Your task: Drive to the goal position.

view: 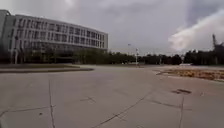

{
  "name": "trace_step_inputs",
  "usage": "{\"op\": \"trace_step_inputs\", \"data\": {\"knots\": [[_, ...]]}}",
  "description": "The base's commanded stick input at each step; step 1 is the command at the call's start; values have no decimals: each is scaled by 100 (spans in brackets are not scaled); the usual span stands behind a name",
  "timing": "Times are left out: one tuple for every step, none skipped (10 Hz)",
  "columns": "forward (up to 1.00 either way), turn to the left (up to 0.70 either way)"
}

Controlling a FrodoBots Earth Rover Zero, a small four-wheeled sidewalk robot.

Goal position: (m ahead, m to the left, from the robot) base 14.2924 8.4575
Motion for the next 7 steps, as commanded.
{"op": "trace_step_inputs", "data": {"knots": [[100, 0], [100, 0], [100, 0], [100, 0], [100, 0], [100, 0], [100, 0]]}}
